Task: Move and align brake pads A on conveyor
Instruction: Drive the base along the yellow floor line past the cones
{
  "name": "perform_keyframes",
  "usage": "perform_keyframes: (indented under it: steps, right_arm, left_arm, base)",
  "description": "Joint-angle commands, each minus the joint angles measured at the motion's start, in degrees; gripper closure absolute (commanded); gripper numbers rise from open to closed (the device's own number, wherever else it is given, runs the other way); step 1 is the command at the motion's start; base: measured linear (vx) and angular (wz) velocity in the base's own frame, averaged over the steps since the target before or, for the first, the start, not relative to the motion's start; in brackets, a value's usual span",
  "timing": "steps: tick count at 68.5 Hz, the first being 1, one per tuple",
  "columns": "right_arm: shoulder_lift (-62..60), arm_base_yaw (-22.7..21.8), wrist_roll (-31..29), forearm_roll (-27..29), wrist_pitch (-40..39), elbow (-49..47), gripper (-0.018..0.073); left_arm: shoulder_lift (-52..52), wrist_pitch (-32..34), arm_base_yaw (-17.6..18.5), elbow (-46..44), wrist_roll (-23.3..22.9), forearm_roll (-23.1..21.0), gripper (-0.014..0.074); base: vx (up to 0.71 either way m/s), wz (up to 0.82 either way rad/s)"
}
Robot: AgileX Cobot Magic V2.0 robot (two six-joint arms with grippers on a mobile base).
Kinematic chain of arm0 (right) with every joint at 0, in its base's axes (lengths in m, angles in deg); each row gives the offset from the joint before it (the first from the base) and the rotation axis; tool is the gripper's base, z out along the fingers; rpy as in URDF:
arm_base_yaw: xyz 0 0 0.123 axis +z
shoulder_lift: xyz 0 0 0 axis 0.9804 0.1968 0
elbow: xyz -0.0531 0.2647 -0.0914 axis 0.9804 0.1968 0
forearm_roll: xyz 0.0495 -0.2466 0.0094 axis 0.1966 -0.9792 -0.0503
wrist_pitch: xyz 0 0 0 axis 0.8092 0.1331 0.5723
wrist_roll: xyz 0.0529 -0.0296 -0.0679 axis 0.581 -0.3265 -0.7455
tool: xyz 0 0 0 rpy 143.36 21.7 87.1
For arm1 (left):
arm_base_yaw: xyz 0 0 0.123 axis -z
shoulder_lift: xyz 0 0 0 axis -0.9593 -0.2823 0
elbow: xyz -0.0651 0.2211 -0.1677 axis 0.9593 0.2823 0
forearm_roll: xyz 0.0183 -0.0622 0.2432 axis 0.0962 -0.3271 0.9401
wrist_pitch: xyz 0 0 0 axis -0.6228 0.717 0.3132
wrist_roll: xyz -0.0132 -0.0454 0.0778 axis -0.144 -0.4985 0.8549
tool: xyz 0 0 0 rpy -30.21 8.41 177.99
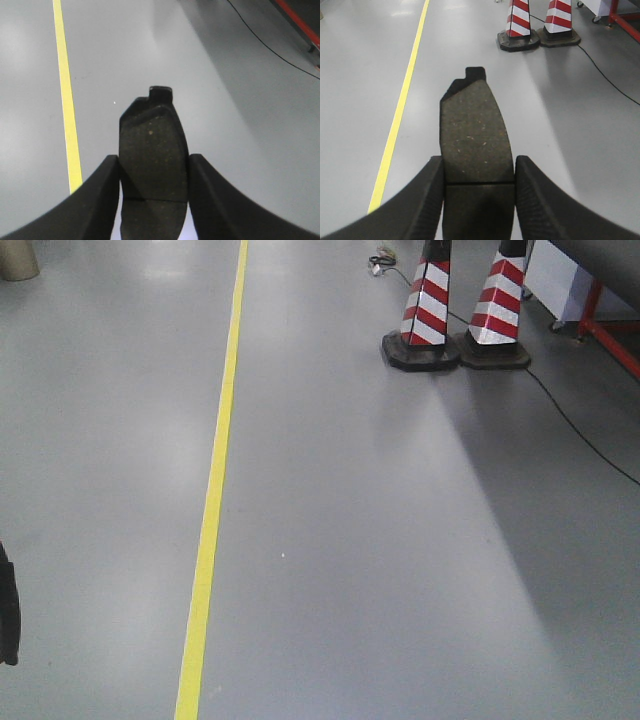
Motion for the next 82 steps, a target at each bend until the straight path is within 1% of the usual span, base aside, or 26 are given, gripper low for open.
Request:
perform_keyframes:
  steps: [1,82]
  right_arm:
    - [0.09,-0.25,-0.34,-0.33,-5.10,-1.68,0.0526]
    - [0.09,-0.25,-0.34,-0.33,-5.10,-1.68,0.0526]
  left_arm:
    - [0.10,4.53,0.35,-1.63,-0.22,1.03,0.0534]
    - [0.10,4.53,0.35,-1.63,-0.22,1.03,0.0534]
  base:
    - [0.60,0.05]
    - [0.63,0.01]
